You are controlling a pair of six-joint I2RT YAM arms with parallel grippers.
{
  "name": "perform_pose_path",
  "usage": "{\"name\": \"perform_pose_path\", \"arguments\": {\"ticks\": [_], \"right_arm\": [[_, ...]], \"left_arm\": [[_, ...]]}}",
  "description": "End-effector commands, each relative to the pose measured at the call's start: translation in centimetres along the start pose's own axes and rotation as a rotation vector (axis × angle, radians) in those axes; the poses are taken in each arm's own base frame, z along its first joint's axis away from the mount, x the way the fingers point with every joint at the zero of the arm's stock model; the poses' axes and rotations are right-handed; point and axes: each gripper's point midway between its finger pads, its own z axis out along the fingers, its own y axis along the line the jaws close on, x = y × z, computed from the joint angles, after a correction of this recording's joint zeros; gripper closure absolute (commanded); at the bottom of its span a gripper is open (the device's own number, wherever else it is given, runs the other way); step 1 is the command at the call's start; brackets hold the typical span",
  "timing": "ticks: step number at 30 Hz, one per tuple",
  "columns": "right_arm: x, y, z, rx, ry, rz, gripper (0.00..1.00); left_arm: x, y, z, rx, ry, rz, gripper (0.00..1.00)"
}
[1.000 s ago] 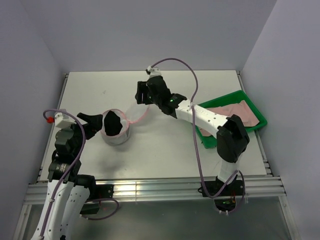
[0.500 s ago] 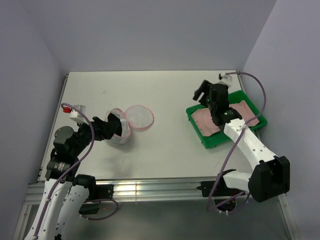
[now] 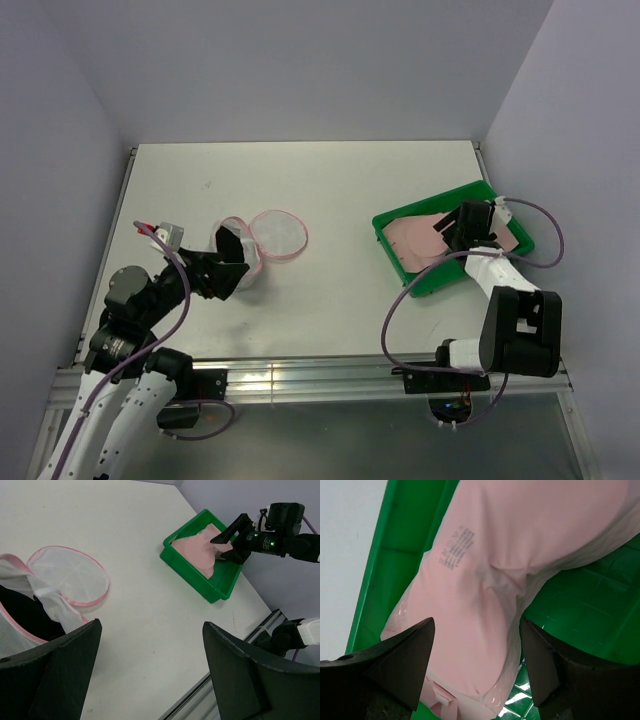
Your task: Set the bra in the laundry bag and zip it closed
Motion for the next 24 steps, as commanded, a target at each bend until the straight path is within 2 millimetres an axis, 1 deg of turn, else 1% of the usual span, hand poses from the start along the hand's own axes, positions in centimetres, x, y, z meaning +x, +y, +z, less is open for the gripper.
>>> {"name": "perform_pose_path", "arguments": {"ticks": [1, 2, 3, 4, 6, 7, 9, 12, 13, 14, 15, 16, 19, 20, 22, 23, 24], "right_arm": [[-0.8, 1.2, 0.8, -0.068, -0.009, 0.117, 0.24], [-0.3, 0.8, 1.3, -0.051, 0.01, 0.119, 0.24], [-0.3, 0.5, 1.7, -0.041, 0.014, 0.131, 0.24], [0.0, 0.4, 1.8, -0.04, 0.029, 0.152, 0.25], [0.6, -0.6, 2.3, -0.029, 0.046, 0.195, 0.27], [0.7, -0.6, 2.4, -0.052, 0.062, 0.234, 0.29], [0.7, -0.5, 2.9, -0.069, 0.076, 0.26, 0.3], [1.6, -0.8, 3.6, -0.077, 0.131, 0.29, 0.32], [1.5, -0.9, 3.6, -0.083, 0.133, 0.301, 0.5], [1.0, -0.8, 3.6, -0.098, 0.12, 0.313, 0.61], [1.0, -0.8, 3.5, -0.105, 0.113, 0.322, 0.8], [0.6, -0.6, 3.3, -0.117, 0.098, 0.327, 0.87], [-1.7, 0.1, 1.2, -0.178, -0.006, 0.34, 0.99], [-3.4, 0.6, -0.3, -0.212, -0.077, 0.345, 1.0], [-5.2, 1.7, -2.1, -0.277, -0.139, 0.342, 1.0], [-6.9, 2.9, -4.0, -0.343, -0.193, 0.337, 1.0], [-7.6, 3.8, -5.1, -0.394, -0.206, 0.318, 1.0]], "left_arm": [[-1.2, -0.7, -0.4, 0.011, -0.043, 0.031, 0.12], [-1.3, -0.8, -0.6, 0.017, -0.051, 0.035, 0.12], [-1.3, -0.9, -0.7, 0.02, -0.051, 0.036, 0.12], [-1.3, -0.9, -0.7, 0.021, -0.053, 0.036, 0.12], [-1.3, -0.8, -0.6, 0.013, -0.051, 0.033, 0.12], [-1.3, -0.7, -0.6, 0.009, -0.049, 0.032, 0.12], [-1.4, -0.9, -0.7, 0.015, -0.057, 0.033, 0.12], [-1.6, -0.6, -0.8, -0.005, -0.067, 0.034, 0.12], [-1.6, -0.5, -0.8, -0.012, -0.066, 0.033, 0.12], [-1.5, -0.4, -0.6, -0.014, -0.062, 0.03, 0.12], [-1.5, -0.5, -0.7, -0.009, -0.061, 0.03, 0.12], [-1.5, -0.5, -0.7, -0.005, -0.062, 0.031, 0.12], [-1.7, -0.3, -0.8, -0.017, -0.073, 0.035, 0.12], [-1.5, -0.1, -0.6, -0.027, -0.063, 0.031, 0.12], [-1.4, 0.0, -0.5, -0.027, -0.059, 0.025, 0.12], [-1.4, 0.0, -0.6, -0.025, -0.061, 0.026, 0.12], [-1.4, 0.0, -0.6, -0.025, -0.063, 0.027, 0.12]]}}
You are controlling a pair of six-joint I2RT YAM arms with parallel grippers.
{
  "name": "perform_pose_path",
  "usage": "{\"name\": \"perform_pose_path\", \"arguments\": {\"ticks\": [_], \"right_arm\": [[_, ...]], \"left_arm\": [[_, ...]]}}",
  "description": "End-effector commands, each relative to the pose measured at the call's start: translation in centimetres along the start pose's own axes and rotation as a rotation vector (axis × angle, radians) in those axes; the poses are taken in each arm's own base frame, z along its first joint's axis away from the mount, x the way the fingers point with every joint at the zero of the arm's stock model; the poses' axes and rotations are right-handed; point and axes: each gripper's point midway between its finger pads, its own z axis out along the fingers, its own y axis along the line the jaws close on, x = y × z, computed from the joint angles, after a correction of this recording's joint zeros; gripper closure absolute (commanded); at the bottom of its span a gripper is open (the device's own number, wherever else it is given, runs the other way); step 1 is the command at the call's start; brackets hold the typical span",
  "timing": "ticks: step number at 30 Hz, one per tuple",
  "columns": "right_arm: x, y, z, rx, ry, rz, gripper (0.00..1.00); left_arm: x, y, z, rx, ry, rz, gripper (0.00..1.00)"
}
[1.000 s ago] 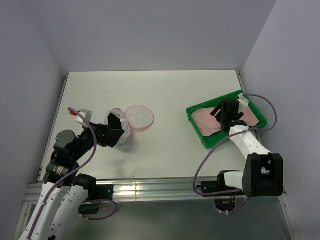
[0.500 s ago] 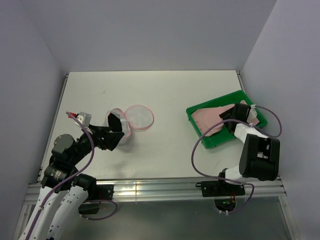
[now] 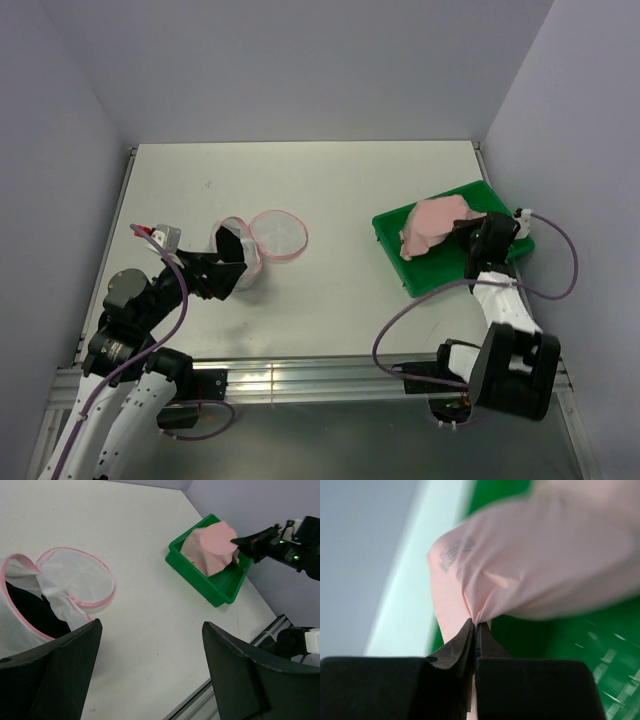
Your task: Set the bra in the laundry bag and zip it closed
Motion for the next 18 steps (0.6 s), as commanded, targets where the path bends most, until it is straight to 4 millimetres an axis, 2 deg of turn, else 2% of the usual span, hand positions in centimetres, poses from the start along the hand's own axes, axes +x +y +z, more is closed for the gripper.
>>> {"name": "perform_pose_path", "arguments": {"ticks": [1, 3, 4, 5, 6, 7, 8, 9, 10, 11, 12, 13, 15, 16, 17, 18], "right_arm": [[-5.1, 7.8, -4.4, -0.291, -0.169, -0.028, 1.0], [-6.0, 11.0, -6.5, -0.404, -0.175, -0.058, 1.0], [-5.5, 12.9, -7.6, -0.483, -0.137, -0.082, 1.0], [-6.3, 15.6, -9.1, -0.564, -0.141, -0.104, 1.0], [-6.2, 17.3, -10.1, -0.619, -0.125, -0.132, 1.0], [-4.7, 19.2, -11.0, -0.69, -0.054, -0.17, 1.0], [-4.2, 20.5, -11.7, -0.726, -0.016, -0.195, 1.0], [-4.8, 23.3, -13.7, -0.8, -0.022, -0.245, 1.0], [-2.9, 24.9, -14.8, -0.857, 0.046, -0.283, 1.0], [-2.7, 26.6, -16.3, -0.901, 0.06, -0.312, 1.0], [-1.8, 27.4, -17.2, -0.934, 0.078, -0.359, 1.0], [0.4, 28.4, -18.4, -0.983, 0.136, -0.399, 1.0], [3.9, 28.2, -19.9, -1.038, 0.242, -0.471, 1.0], [5.4, 27.8, -20.5, -1.057, 0.282, -0.493, 1.0], [8.7, 26.0, -20.5, -1.048, 0.387, -0.518, 1.0], [10.2, 24.6, -20.0, -1.019, 0.418, -0.54, 0.98]], "left_arm": [[-1.4, -0.1, -0.2, -0.007, -0.046, 0.022, 0.12], [-1.3, 0.2, 0.0, -0.016, -0.038, 0.018, 0.12], [-1.2, 0.1, 0.1, -0.013, -0.033, 0.016, 0.12], [-1.0, 0.2, 0.2, -0.011, -0.027, 0.014, 0.12], [-1.1, 0.1, 0.2, -0.006, -0.03, 0.016, 0.12], [-1.2, 0.1, 0.1, -0.007, -0.034, 0.018, 0.12], [-1.2, 0.3, 0.2, -0.014, -0.034, 0.016, 0.12], [-1.2, 0.5, 0.2, -0.022, -0.035, 0.015, 0.12], [-1.2, 0.7, 0.3, -0.03, -0.032, 0.012, 0.12], [-1.1, 0.8, 0.5, -0.033, -0.024, 0.009, 0.12], [-1.0, 0.9, 0.5, -0.032, -0.021, 0.006, 0.13], [-1.0, 0.9, 0.5, -0.031, -0.02, 0.006, 0.13], [-1.0, 1.1, 0.6, -0.04, -0.022, 0.002, 0.13], [-1.1, 1.2, 0.6, -0.046, -0.024, 0.002, 0.13], [-1.0, 1.4, 0.7, -0.051, -0.016, 0.0, 0.13], [-0.9, 1.4, 0.8, -0.049, -0.012, -0.003, 0.13]]}}
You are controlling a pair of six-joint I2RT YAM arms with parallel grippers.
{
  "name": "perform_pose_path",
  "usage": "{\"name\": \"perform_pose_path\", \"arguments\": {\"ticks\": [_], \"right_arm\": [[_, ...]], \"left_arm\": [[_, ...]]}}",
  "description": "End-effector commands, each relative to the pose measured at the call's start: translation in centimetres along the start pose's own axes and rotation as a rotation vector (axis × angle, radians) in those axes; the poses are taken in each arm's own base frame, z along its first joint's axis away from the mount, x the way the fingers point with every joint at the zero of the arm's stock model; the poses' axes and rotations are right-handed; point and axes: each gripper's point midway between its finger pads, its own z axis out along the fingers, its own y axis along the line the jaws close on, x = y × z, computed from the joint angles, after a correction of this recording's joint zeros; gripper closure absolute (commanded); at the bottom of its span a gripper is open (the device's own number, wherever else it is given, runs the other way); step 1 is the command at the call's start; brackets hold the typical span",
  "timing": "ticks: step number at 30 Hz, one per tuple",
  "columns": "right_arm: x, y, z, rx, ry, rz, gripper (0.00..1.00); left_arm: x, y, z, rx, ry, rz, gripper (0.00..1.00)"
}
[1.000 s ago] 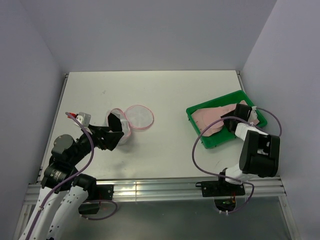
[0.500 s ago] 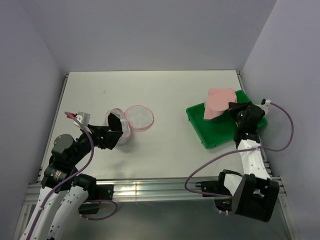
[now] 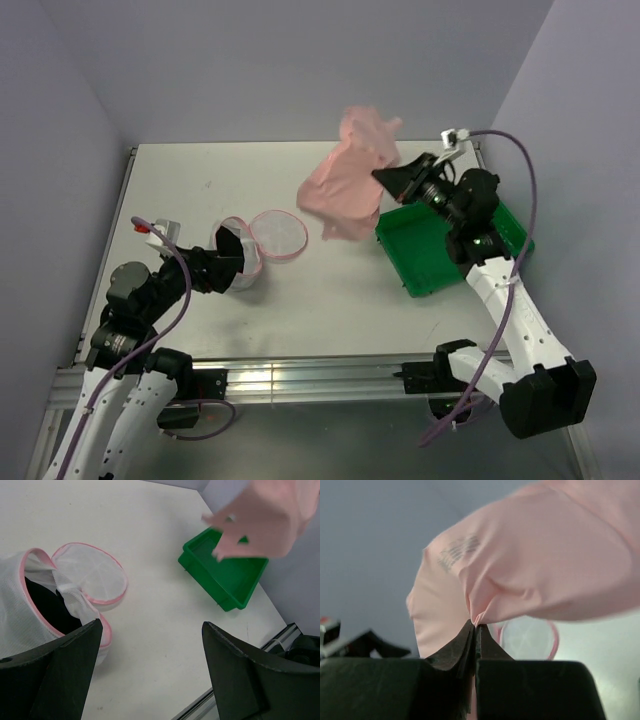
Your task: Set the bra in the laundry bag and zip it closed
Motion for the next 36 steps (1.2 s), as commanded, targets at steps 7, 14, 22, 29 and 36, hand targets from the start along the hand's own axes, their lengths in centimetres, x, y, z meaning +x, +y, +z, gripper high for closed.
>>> {"name": "perform_pose_path", "arguments": {"ticks": [7, 14, 22, 29, 36], "right_arm": [[21.9, -8.3, -7.6, 0.185, 0.482, 0.168, 0.66], [23.6, -10.8, -10.2, 0.332, 0.536, 0.12, 0.18], [19.8, -13.0, -6.3, 0.455, 0.473, 0.015, 0.35], [17.9, -11.6, -5.9, 0.415, 0.297, 0.029, 0.5], [18.1, -10.1, -8.1, 0.361, 0.252, 0.023, 0.5]], "left_arm": [[0.2, -0.7, 1.3, 0.053, 0.048, -0.006, 0.12], [0.8, -2.6, 3.5, 0.161, 0.136, -0.113, 0.14], [4.5, -5.6, 7.7, 0.165, 0.259, -0.162, 0.28], [9.2, -6.2, 13.5, 0.059, 0.333, -0.198, 0.28], [14.3, -4.6, 20.5, -0.014, 0.411, -0.244, 0.28]]}}
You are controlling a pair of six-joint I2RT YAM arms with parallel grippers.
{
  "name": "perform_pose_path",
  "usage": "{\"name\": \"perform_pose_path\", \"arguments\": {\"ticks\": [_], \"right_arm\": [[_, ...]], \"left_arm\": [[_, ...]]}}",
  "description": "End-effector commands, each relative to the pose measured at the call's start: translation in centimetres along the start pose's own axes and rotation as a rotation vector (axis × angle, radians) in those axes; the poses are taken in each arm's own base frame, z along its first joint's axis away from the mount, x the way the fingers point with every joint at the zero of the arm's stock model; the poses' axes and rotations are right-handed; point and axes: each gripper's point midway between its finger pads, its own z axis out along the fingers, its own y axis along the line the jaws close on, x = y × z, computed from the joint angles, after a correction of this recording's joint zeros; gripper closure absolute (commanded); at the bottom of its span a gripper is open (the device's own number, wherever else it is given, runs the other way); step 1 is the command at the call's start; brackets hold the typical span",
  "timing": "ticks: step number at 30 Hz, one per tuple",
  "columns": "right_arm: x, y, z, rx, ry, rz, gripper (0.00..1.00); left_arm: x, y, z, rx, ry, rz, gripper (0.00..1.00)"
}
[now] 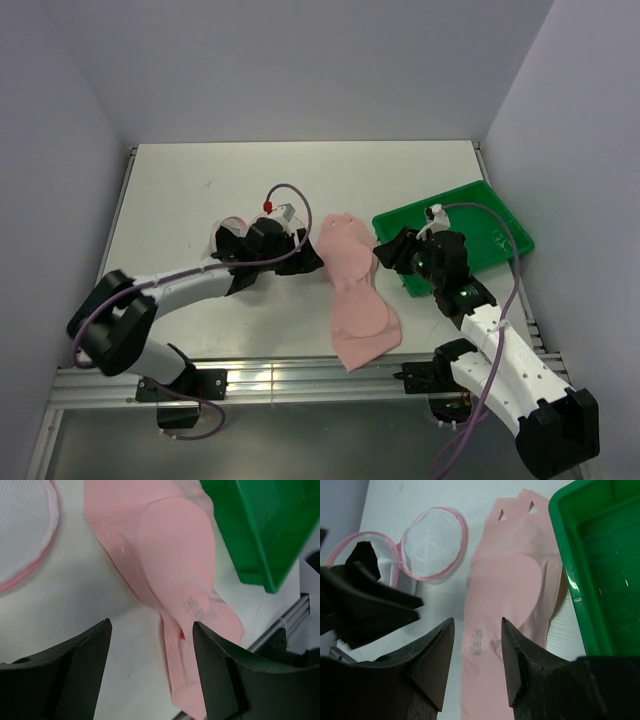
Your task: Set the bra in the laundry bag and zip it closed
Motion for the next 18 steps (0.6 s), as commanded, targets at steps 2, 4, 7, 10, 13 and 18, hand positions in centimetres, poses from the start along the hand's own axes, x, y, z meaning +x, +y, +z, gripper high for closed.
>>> {"name": "perform_pose_path", "arguments": {"ticks": [2, 4, 7, 10, 13, 18], "right_arm": [[-0.2, 0.8, -0.8, -0.044, -0.036, -0.01, 0.5], [0.2, 0.8, -1.2, -0.056, -0.033, -0.009, 0.5], [0.3, 1.0, -1.8, -0.076, -0.054, -0.009, 0.5], [0.8, 1.0, -2.1, -0.086, -0.039, -0.018, 0.5], [0.8, 1.1, -2.3, -0.096, -0.053, -0.018, 0.5], [1.6, 0.9, -2.3, -0.103, -0.025, -0.039, 0.46]], "left_arm": [[-3.3, -2.6, 4.1, 0.077, -0.085, -0.014, 0.3], [-2.8, -2.3, 6.2, 0.076, -0.044, -0.022, 0.31], [-2.3, -1.9, 8.6, 0.061, -0.006, -0.016, 0.34], [-2.1, -1.1, 10.1, 0.032, -0.002, -0.017, 0.39], [-2.0, -0.5, 11.1, 0.008, 0.003, -0.012, 0.47], [-3.1, -1.1, 10.8, 0.038, -0.059, -0.004, 0.97]]}}
